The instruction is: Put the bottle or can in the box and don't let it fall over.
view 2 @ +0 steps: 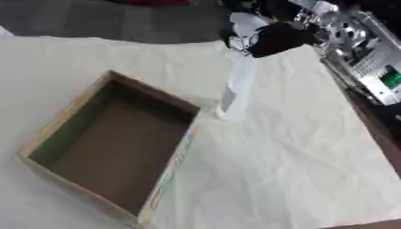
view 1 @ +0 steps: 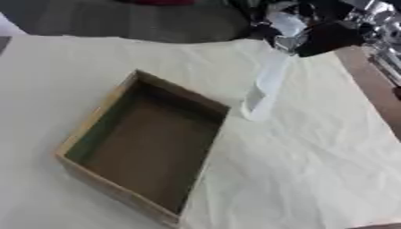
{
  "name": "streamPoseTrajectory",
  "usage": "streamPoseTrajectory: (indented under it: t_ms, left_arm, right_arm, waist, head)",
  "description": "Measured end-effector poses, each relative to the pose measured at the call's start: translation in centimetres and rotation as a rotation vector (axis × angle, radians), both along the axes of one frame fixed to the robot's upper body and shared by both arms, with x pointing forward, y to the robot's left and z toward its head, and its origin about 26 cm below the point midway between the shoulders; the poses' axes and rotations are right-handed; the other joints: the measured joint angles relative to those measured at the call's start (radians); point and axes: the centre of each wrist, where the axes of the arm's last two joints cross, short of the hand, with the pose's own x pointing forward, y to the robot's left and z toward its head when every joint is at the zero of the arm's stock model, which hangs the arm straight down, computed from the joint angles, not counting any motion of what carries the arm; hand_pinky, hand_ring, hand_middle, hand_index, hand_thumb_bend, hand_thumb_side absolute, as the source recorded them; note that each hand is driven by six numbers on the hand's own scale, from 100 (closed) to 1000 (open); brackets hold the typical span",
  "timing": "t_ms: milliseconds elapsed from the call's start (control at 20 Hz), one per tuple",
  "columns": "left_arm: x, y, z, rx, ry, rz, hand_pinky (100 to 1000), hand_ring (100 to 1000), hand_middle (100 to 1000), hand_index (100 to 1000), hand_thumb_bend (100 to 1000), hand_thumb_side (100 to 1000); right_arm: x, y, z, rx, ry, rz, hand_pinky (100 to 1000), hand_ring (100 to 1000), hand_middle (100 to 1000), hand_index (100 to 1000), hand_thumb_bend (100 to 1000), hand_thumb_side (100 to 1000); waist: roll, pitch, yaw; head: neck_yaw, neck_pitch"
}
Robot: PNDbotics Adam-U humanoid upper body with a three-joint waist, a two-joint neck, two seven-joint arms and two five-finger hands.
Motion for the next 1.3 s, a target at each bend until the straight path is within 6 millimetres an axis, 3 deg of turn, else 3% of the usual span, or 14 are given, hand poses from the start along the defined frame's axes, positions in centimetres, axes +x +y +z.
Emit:
streamPoseTrajectory:
  t_ms: [300, 500, 1100, 1300]
  left_arm:
    - [0.0, 0.0, 0.0, 0.004, -0.002, -0.001, 895, 551, 756, 839, 100, 809]
    - [0.0, 0.0, 0.0, 0.005, -0.002, -0.002, 895, 551, 759, 839, 100, 804]
    - [0.02, -0.02, 0.03, 0.006, -0.001, -0.004, 897, 550, 757, 835, 100, 804]
    - [0.03, -0.03, 0.05, 0.006, -0.001, -0.005, 897, 550, 757, 834, 100, 805]
  right_arm:
    - [-0.03, -0.07, 0.05, -0.019, 0.008, 0.004, 882, 955, 923, 964, 290, 100]
    - [-0.04, -0.12, -0.03, -0.039, 0.014, 0.003, 886, 962, 918, 962, 383, 100]
    - [-0.05, -0.21, -0.15, -0.104, 0.01, -0.056, 881, 952, 910, 956, 422, 143]
    - [-0.06, -0.26, -0.25, -0.114, 0.011, -0.073, 870, 934, 879, 925, 418, 115]
  waist:
    - [0.0, 0.004, 0.002]
    - [-0.003, 0.005, 0.006]
    - [-0.003, 0.015, 0.008]
    - [-0.003, 0.016, 0.008]
  head:
    - [-0.002, -0.007]
    - [-0.006, -0.007]
    - [-0.01, -0.009]
    - [-0.011, -0.009]
